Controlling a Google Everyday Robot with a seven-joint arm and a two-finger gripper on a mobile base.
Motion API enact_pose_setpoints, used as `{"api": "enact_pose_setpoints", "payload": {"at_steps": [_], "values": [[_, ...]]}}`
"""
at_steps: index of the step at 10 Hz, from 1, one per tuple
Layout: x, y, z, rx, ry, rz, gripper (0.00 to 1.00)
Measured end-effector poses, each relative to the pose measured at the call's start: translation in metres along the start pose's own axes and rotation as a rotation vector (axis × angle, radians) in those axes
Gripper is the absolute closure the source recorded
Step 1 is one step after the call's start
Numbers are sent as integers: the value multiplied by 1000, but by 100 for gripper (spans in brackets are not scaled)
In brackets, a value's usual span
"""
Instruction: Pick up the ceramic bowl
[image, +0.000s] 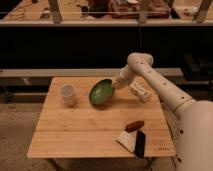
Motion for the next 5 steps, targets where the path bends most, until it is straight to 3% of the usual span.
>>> {"api": "enact_pose_setpoints", "payload": {"at_steps": [2,5], "values": [[-13,-22,-33,23,-8,-40,89],[-18,-28,-47,23,-6,-76,89]]}}
